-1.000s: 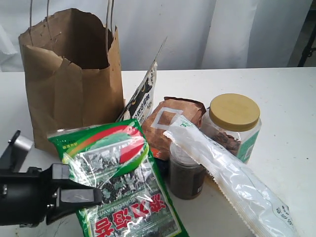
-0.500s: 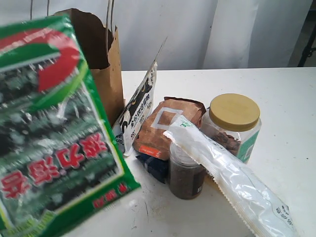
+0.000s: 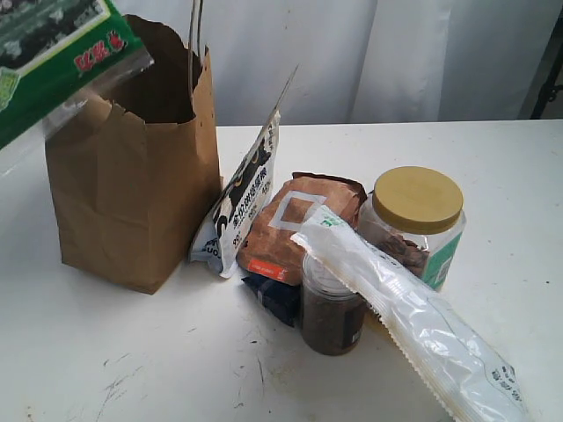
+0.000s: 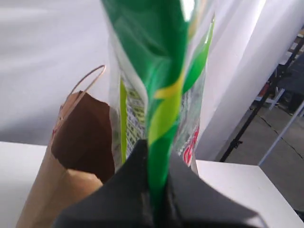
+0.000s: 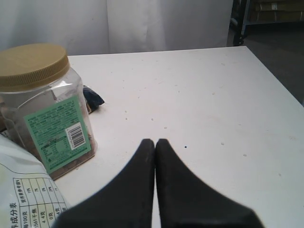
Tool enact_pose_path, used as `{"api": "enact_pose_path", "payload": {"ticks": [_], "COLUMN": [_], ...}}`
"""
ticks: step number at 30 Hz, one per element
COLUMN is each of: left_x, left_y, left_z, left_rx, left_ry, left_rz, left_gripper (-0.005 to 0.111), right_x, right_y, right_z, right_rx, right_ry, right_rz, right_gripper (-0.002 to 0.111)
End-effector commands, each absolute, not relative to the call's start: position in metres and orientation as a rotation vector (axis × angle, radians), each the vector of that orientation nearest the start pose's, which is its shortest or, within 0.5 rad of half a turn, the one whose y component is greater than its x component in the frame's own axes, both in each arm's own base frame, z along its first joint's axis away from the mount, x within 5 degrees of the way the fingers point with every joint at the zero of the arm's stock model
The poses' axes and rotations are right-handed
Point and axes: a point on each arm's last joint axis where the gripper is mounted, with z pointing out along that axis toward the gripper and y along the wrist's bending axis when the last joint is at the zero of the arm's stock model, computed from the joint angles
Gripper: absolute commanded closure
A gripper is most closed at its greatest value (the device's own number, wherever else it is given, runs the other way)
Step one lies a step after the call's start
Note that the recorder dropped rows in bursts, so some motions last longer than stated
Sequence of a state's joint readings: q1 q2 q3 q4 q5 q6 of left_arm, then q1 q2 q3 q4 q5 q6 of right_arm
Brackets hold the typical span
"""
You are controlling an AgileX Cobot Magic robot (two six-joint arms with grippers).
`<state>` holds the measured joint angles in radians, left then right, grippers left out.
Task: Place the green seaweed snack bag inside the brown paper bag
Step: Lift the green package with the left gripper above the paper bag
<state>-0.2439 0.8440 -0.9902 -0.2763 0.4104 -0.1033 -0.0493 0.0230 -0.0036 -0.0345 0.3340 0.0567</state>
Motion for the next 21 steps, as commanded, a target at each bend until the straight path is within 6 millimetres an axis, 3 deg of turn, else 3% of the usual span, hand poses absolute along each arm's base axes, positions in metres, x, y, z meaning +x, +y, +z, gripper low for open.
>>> {"api": "enact_pose_path", "payload": {"ticks": [1, 7, 11, 21], "left_x": [0.195, 0.228, 0.254, 0.294], "left_y": [-0.057, -0.062, -0.066, -0.072], "left_z": [0.436, 0.449, 0.44, 0.417], "left_rx": [-0.035, -0.059, -0.079, -0.113], "left_ry": [1.701, 1.605, 1.591, 1.555], "left_rz": [-0.526, -0.515, -0.501, -0.471], "left_gripper": [0.107, 0.107, 0.107, 0.107], "right_x": [0.055, 0.055, 0.055, 0.055], "right_y": [-0.004, -0.004, -0.004, -0.004], "right_z": [0.184, 0.184, 0.184, 0.184], "right_rx": [0.082, 0.082, 0.082, 0.082], "right_ry": [1.816, 1.816, 1.816, 1.816], "right_rz": [-0.028, -0.028, -0.028, -0.028], "right_gripper": [0.108, 0.108, 0.108, 0.108]}}
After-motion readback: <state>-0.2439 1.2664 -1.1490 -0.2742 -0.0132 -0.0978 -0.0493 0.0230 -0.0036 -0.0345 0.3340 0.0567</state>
